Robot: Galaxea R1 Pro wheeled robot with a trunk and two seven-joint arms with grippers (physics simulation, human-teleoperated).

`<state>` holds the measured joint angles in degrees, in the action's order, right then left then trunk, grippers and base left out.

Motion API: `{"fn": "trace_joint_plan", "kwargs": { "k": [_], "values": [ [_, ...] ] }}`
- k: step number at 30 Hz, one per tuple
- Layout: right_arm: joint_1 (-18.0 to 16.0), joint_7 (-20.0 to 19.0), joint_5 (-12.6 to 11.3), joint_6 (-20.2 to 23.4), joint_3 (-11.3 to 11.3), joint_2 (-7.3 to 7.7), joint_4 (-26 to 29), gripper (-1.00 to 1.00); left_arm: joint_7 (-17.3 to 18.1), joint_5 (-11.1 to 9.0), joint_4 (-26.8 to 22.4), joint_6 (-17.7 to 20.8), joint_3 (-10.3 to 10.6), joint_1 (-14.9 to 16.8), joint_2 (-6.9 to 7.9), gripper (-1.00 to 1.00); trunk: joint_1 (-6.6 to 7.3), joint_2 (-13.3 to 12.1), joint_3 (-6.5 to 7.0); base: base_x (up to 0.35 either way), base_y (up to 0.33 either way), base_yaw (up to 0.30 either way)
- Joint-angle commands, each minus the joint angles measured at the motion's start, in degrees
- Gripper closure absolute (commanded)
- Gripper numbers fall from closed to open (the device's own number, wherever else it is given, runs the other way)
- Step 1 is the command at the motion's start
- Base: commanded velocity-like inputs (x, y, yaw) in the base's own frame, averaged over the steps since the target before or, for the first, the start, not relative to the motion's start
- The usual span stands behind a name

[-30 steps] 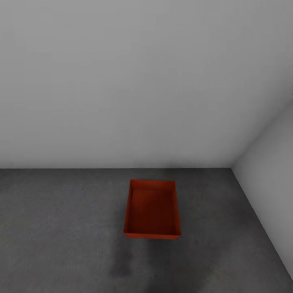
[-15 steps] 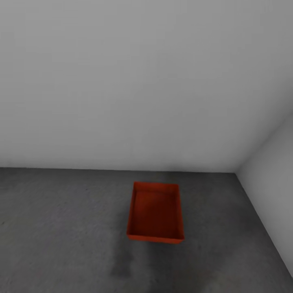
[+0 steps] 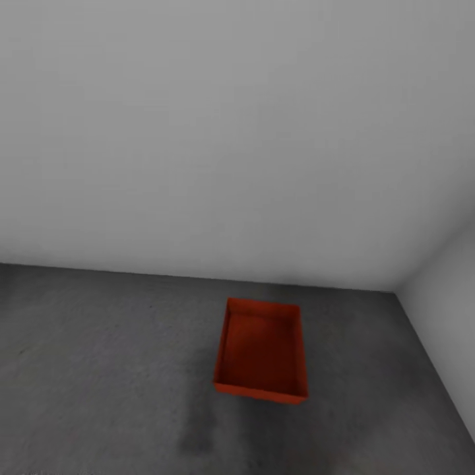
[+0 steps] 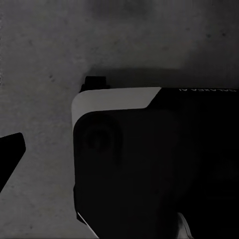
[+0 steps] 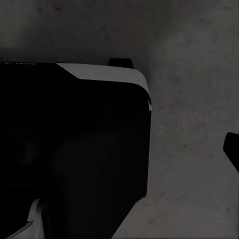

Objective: Move the two storage containers from the living room to the garage. In the garage, place one container on the floor and stack the other container on top of it (either order is fine).

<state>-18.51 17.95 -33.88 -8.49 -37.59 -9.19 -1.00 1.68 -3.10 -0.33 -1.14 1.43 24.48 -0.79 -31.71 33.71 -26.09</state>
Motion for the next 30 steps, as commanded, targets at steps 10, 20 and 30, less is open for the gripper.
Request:
{"fn": "trace_joint_plan", "kwargs": {
  "k": [10,20,30],
  "values": [
    [-0.04,-0.66,-0.65,0.03,-0.47,-0.10,-0.11,-1.00,0.16,-0.33,0.06,-0.11,0.15,0.04,0.00,-1.00,-0.02,0.06,0.42,0.000,0.000,0.031],
    [-0.04,-0.79,-0.66,0.05,-0.47,-0.13,-0.14,-1.00,0.15,-0.33,0.06,-0.14,0.15,0.04,0.00,-1.00,-0.02,0.06,1.28,0.000,0.000,0.000],
    [-0.04,-0.79,-0.67,0.05,-0.47,-0.13,-0.14,-1.00,0.15,-0.33,0.06,-0.15,0.15,0.04,0.00,-1.00,-0.02,0.06,2.16,0.000,0.000,0.000]
  ]
}}
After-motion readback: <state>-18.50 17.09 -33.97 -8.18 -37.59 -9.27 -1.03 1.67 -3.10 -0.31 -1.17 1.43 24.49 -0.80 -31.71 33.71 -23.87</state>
